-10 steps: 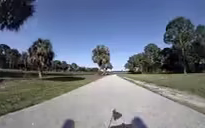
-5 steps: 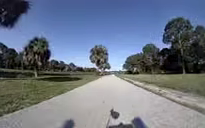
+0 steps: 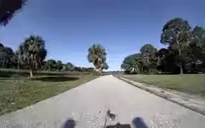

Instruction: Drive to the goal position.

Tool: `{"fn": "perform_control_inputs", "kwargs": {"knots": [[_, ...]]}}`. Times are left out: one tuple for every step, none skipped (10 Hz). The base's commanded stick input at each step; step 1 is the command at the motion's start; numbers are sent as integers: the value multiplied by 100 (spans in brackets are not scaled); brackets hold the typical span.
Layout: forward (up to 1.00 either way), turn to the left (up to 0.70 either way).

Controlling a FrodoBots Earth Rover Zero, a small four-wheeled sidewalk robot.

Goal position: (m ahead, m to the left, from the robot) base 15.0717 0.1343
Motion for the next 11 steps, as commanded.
{"fn": "perform_control_inputs", "kwargs": {"knots": [[70,35],[70,35],[70,6],[70,0],[70,0],[70,0],[70,0],[70,0],[70,0],[70,0],[70,0]]}}
